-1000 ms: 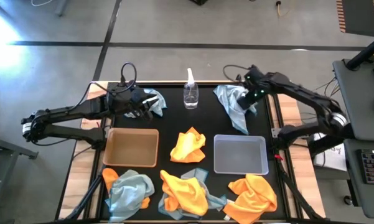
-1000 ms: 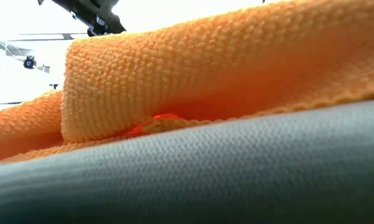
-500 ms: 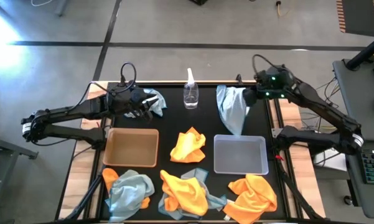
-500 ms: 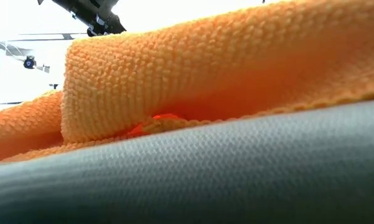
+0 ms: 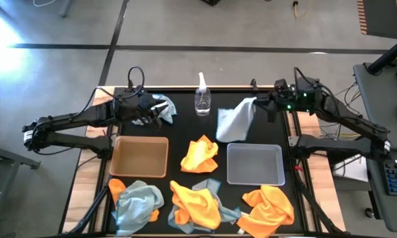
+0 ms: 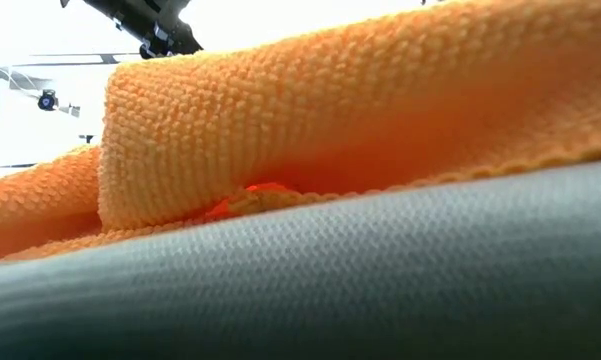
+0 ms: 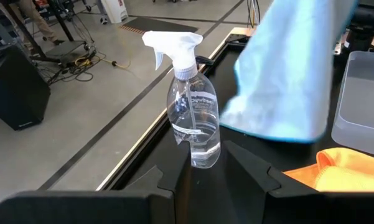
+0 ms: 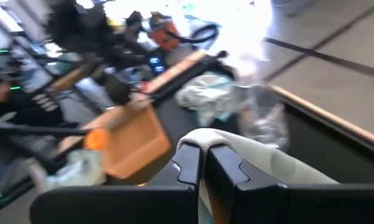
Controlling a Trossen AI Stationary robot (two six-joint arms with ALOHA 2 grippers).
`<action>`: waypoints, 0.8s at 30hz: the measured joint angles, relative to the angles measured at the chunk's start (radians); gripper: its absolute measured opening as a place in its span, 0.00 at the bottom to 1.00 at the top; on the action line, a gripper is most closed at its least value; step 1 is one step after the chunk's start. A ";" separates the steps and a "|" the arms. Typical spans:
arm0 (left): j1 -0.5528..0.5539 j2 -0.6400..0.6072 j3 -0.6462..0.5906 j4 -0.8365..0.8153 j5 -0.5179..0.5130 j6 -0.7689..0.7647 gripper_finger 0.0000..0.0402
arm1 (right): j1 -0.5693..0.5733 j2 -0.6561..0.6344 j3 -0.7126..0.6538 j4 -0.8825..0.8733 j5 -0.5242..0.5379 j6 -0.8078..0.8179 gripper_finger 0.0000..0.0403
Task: Sort microfiber towel by color & place in baskets
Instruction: Put the top right blue microfiber cloth into the transparent bin
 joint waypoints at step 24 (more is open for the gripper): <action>0.000 -0.019 0.000 0.000 0.000 -0.053 0.19 | 0.553 -0.027 0.023 0.291 -0.041 -0.053 0.02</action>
